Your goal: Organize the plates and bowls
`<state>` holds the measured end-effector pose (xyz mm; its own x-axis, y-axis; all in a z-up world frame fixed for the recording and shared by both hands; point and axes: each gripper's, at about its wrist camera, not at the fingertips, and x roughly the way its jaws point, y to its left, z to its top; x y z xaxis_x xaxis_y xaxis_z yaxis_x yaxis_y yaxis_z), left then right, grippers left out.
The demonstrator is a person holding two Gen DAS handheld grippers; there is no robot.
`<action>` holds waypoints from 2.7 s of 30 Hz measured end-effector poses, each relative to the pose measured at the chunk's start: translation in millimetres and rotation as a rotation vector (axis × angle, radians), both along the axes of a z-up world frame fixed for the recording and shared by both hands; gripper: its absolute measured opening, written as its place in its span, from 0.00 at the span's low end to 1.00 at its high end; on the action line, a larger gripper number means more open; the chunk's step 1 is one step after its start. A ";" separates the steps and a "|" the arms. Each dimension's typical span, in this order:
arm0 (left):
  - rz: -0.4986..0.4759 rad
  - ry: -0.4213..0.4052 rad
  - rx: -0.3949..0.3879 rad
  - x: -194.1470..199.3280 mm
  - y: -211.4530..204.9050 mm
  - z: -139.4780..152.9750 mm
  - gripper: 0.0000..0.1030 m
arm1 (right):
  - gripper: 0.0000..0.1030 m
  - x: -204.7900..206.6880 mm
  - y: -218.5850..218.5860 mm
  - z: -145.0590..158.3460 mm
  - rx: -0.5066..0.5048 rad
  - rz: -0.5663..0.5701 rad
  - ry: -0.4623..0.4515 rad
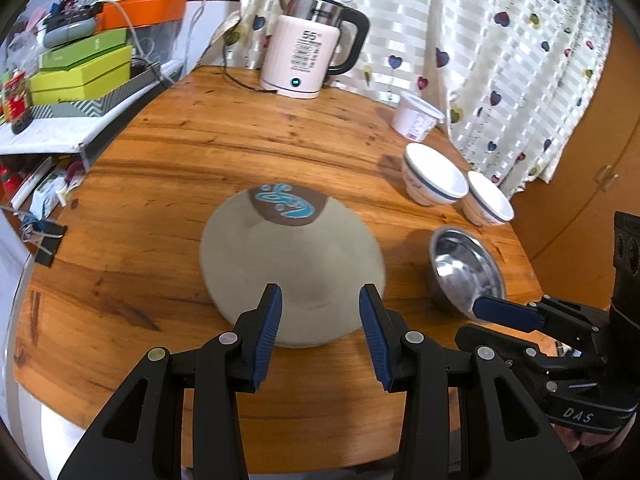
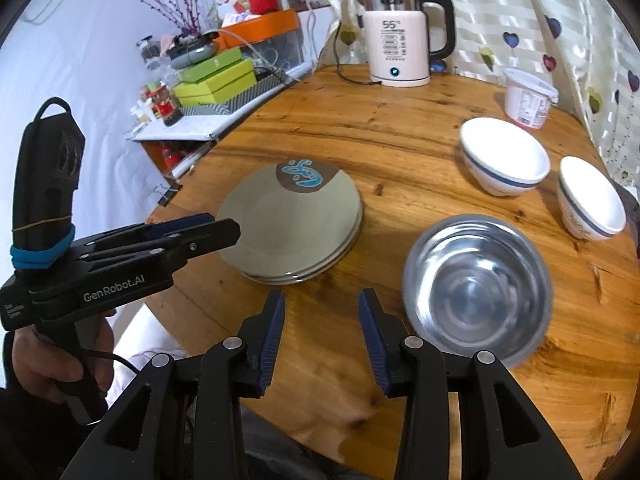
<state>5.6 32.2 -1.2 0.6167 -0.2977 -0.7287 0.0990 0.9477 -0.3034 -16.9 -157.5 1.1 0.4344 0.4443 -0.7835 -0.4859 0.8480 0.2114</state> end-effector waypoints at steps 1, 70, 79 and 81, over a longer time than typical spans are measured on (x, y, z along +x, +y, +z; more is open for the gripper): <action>-0.010 -0.006 -0.001 0.5 -3.8 1.5 0.40 | 0.37 0.1 -4.7 1.3 0.001 -0.009 -0.002; -0.186 0.228 -0.151 225.7 -133.4 -19.8 0.35 | 0.21 191.1 -159.6 -37.3 0.308 -0.512 0.199; -0.196 0.235 -0.143 229.0 -137.3 -26.5 0.26 | 0.17 196.5 -154.9 -38.6 0.293 -0.507 0.195; -0.196 0.232 -0.133 228.7 -137.9 -26.3 0.26 | 0.16 195.8 -153.5 -37.9 0.287 -0.505 0.194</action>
<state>234.3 -105.7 -27.5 0.3603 -0.4964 -0.7898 0.1898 0.8680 -0.4589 178.9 -311.0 -36.8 0.5075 0.4254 -0.7493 0.0319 0.8597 0.5098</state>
